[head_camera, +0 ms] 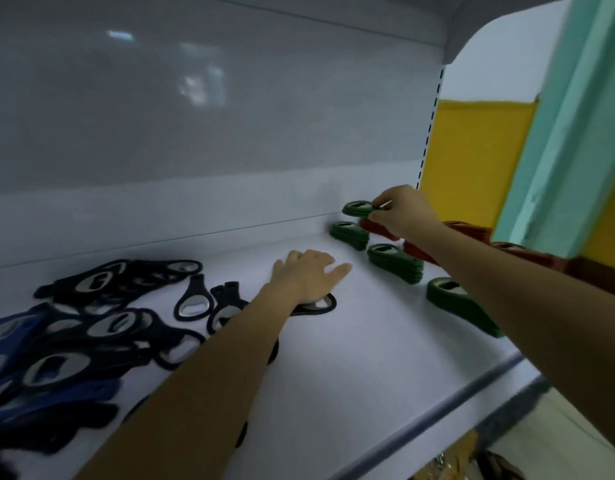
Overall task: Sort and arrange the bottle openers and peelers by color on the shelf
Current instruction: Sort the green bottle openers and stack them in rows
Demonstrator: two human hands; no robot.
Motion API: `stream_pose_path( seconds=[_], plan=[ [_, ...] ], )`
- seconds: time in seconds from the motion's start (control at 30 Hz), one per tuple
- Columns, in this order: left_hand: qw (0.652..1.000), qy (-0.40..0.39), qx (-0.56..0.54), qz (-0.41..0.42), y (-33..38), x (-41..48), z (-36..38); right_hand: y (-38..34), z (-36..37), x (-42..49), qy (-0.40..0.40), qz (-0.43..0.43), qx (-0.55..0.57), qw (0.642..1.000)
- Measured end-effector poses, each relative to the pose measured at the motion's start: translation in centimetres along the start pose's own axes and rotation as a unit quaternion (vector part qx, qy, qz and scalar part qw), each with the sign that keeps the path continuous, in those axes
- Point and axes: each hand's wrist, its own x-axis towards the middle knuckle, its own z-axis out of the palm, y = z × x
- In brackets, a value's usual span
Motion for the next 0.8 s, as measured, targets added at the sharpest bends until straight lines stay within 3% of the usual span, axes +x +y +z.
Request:
stream_pose_path(
  seconds=[0.8],
  plan=[
    [0.999,0.028,0.019,0.021,-0.3,0.4,0.3,-0.3,5.9,3.0,-0.011,0.098,-0.021,0.995]
  ],
)
